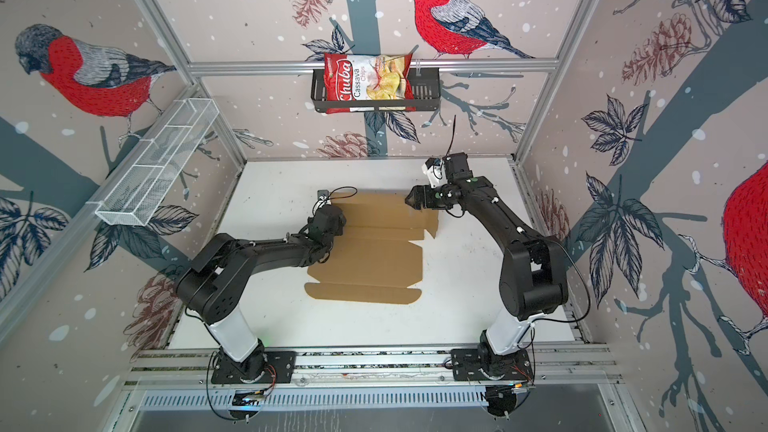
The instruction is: Fold the paper box
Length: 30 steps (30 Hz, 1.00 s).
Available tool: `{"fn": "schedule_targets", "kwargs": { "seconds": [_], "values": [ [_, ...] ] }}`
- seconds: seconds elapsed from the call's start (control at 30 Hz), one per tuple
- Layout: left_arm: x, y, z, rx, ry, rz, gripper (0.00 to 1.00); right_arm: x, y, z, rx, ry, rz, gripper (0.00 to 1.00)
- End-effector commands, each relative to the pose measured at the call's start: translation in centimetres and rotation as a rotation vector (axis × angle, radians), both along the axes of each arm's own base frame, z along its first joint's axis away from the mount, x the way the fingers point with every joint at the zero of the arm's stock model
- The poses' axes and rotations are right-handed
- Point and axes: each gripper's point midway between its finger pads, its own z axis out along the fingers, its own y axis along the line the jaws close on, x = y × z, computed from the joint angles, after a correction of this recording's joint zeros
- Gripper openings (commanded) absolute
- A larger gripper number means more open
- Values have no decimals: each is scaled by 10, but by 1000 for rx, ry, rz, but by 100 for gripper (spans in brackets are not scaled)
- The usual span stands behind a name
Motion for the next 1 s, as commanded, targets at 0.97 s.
{"fn": "schedule_targets", "kwargs": {
  "seconds": [0.97],
  "values": [
    [-31,16,-13,9,-2,-16,0,-44,23,5,69,102,-21,76]
  ]
}}
